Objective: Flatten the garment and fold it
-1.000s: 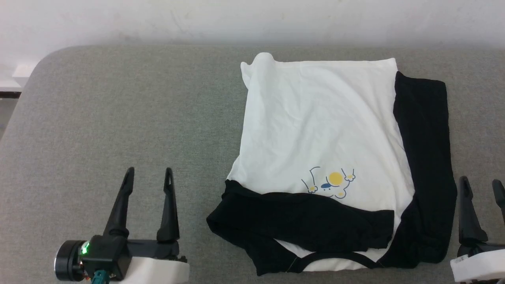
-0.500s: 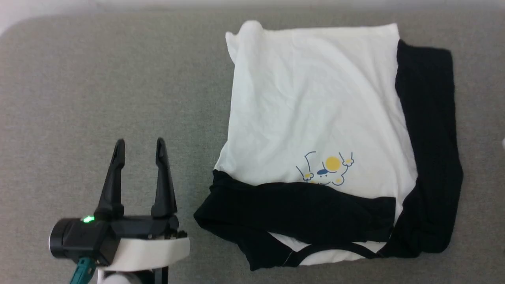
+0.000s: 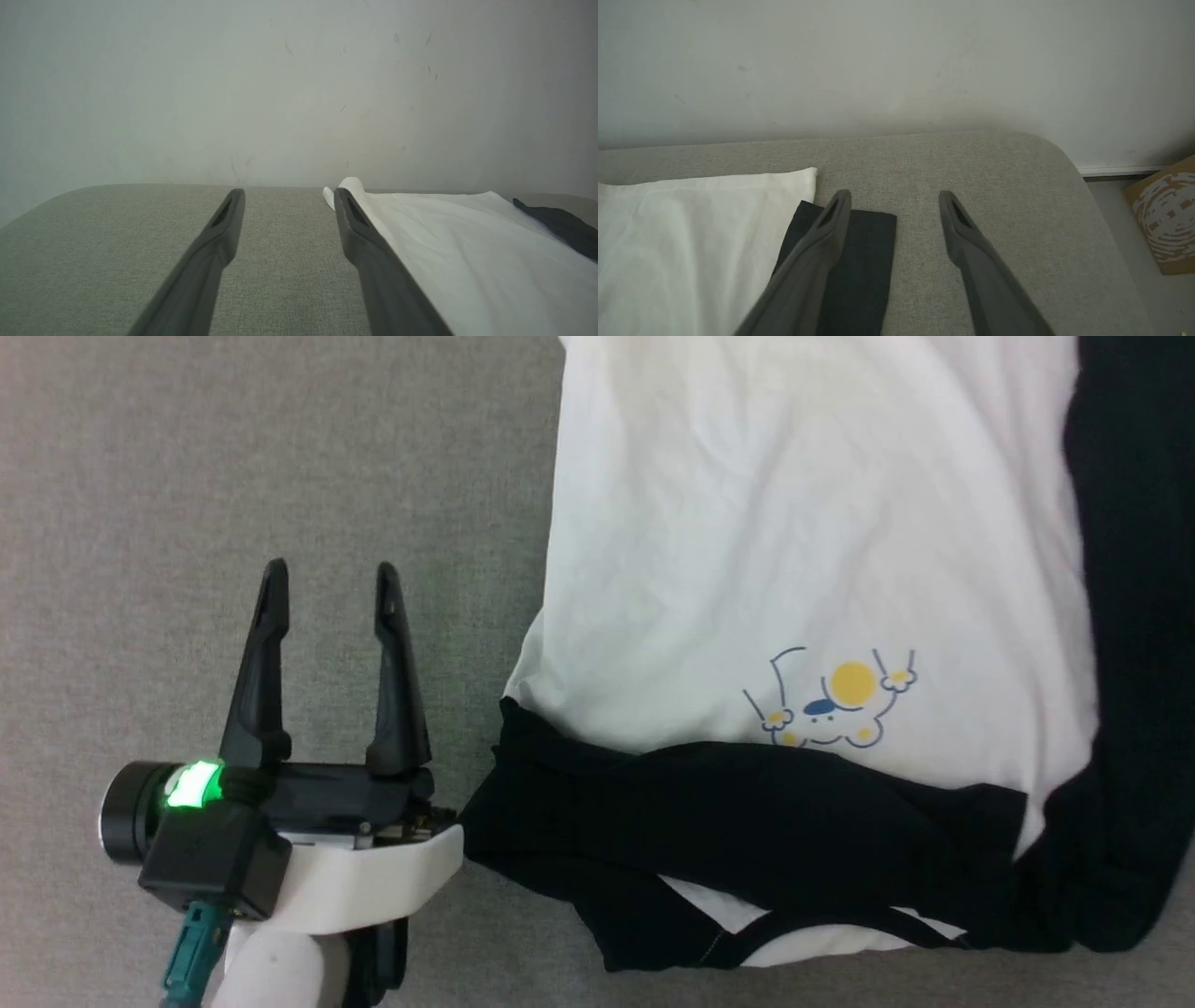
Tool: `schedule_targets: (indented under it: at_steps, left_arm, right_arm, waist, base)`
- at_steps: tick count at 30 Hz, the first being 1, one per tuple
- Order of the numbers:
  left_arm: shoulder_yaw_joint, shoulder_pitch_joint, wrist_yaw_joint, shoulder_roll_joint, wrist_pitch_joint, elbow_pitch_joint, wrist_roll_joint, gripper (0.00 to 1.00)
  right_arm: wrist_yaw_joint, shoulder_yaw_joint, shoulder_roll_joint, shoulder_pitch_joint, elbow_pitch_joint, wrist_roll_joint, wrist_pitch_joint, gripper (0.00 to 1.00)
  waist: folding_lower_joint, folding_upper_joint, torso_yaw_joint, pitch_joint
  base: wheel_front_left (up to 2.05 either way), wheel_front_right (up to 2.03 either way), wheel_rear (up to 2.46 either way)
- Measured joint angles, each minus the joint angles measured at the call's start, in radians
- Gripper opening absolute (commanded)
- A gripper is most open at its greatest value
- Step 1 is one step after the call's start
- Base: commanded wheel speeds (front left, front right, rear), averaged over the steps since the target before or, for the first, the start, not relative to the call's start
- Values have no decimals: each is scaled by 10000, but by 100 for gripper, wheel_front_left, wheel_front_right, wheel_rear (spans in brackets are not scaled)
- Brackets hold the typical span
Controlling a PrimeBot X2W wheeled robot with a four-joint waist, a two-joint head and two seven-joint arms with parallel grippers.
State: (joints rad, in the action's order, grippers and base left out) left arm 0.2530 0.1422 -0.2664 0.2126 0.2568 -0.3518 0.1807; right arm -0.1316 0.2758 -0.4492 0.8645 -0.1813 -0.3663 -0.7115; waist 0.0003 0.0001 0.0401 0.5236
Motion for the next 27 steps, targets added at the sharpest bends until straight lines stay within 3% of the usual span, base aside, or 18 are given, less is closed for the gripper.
schedule_targets:
  at_steps: [9,16,17,18,19,27]
  left_arm:
    - [161,210,17,-345,2,25,-111,100]
    - [217,241,104,-527,2,48,-155,100]
    - [215,241,105,-529,2,48,-155,100]
    - [205,240,105,-531,2,48,-165,100]
    - [190,239,107,-531,2,48,-171,100]
    - [65,239,194,-512,2,163,-232,100]
  right_arm:
    - [0,593,52,461,-1499,1231,-1206,100]
    - [0,1016,188,472,-1611,1553,-1181,100]
    - [0,1078,178,474,-1603,1592,-1187,96]
    - [0,1181,174,485,-1601,1638,-1208,40]
    - [-2,1338,198,515,-1599,1737,-1216,0]
    - [0,1373,585,514,-1576,1988,-1104,0]
  waist:
    - [-2,0,709,914]
    - [-2,0,1192,1398]
    - [-3,0,1243,1451]
    - [-4,0,1285,1497]
    - [-4,0,1317,1539]
    - [-3,0,1251,1343]
  base:
    - [0,0,0]
    - [0,0,0]
    - [0,0,0]
    - [0,0,0]
    - [0,0,0]
    - [0,0,0]
